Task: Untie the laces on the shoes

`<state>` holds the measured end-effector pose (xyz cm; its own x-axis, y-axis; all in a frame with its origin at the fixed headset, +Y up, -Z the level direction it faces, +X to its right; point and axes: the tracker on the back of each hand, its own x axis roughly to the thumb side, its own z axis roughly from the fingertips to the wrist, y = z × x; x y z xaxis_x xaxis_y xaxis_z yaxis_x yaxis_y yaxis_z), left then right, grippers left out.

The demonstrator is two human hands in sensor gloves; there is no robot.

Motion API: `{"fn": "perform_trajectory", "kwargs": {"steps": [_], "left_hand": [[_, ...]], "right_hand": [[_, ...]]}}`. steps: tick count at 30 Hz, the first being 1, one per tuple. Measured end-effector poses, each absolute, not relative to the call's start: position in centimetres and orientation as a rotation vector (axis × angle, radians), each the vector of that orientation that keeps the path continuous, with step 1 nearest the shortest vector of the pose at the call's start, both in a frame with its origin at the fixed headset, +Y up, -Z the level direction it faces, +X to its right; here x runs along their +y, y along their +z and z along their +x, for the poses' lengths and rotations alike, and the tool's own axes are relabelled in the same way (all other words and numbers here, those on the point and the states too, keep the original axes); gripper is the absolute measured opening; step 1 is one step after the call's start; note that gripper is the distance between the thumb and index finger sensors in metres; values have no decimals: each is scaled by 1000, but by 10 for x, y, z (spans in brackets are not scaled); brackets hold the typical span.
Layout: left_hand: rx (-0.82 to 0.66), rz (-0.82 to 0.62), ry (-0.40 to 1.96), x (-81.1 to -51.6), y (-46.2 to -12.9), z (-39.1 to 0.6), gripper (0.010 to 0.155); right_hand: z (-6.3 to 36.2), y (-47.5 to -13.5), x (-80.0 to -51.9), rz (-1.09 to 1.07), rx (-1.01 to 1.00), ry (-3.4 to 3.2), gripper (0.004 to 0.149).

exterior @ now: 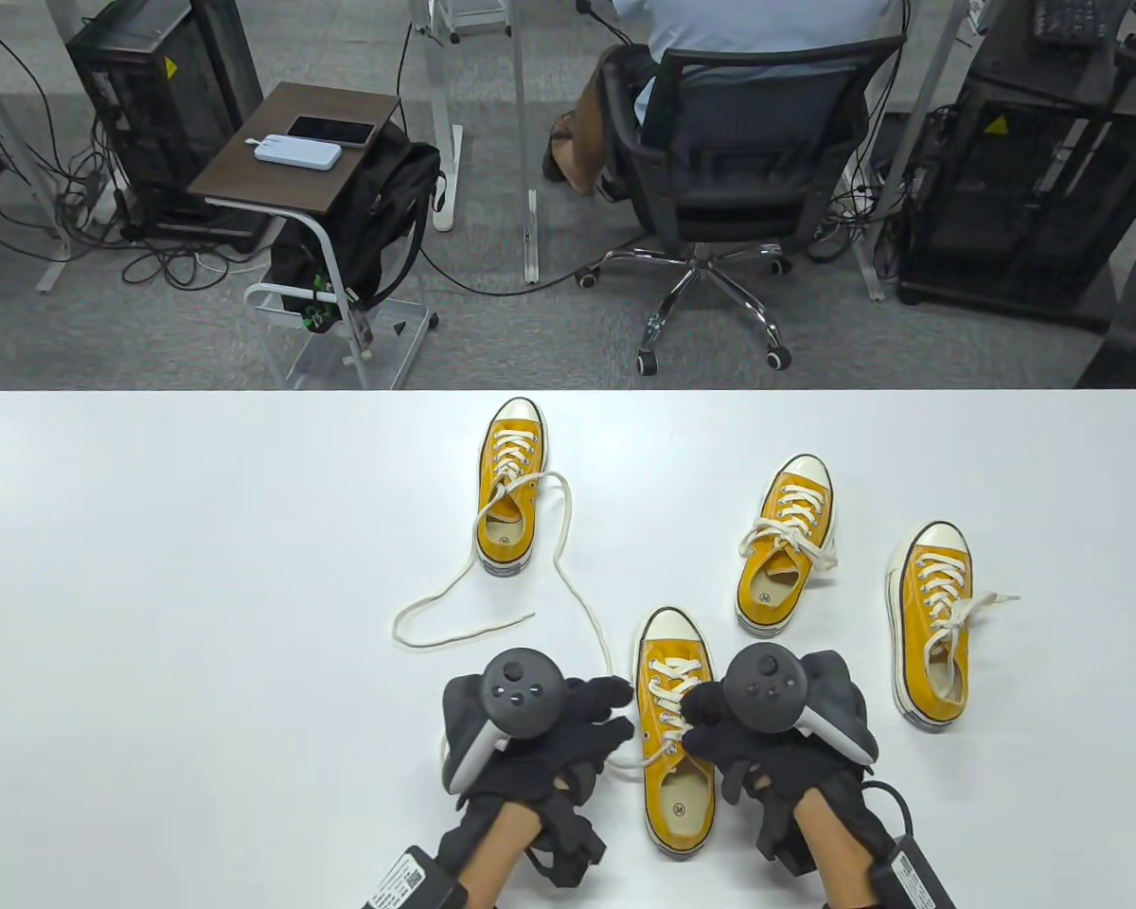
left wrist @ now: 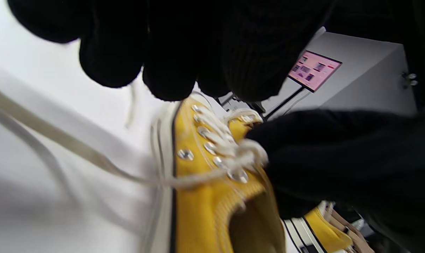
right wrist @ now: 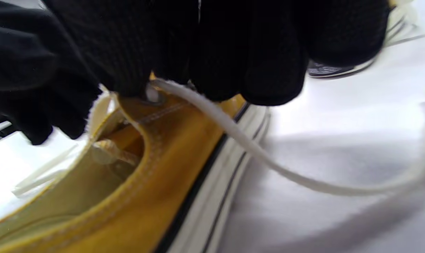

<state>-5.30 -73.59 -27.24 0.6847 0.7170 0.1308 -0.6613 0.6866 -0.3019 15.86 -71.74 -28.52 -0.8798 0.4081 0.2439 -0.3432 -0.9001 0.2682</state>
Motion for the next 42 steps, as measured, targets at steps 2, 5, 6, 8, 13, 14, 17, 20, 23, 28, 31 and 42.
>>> {"fn": "perform_trajectory", "kwargs": {"steps": [2,5,6,8,13,14,17,20,23,28,31,42], "left_hand": [[-268,-225,735,-739,-272,-40,54],[-305,-193,691,-744,-269,-28,50],[-289,-156,685,-745,-268,-26,45],[-295,-175,676,-746,-267,-24,42],[-277,-131,705,-749,-263,-25,37],[-243,-156,713,-750,-262,-27,36],[-205,-141,786,-753,-260,-32,36],[-199,-167,796,-757,-259,-34,36],[-193,-161,841,-760,-259,-35,36],[-205,-151,831,-759,-258,-34,36],[-206,-139,835,-760,-257,-35,36],[-235,-79,778,-754,-251,-25,55]], "right_hand": [[158,-285,-716,436,253,2675,38],[158,-285,-718,442,306,2683,38],[158,-285,-718,454,338,2676,39],[158,-285,-718,457,369,2665,39],[163,-286,-720,422,450,2617,38],[164,-286,-721,414,464,2610,38],[167,-287,-724,391,503,2596,38],[171,-289,-726,355,520,2582,39],[174,-289,-724,352,507,2589,41],[170,-289,-724,416,467,2565,55],[167,-290,-721,407,351,2686,39],[171,-291,-725,414,449,2580,38]]}}
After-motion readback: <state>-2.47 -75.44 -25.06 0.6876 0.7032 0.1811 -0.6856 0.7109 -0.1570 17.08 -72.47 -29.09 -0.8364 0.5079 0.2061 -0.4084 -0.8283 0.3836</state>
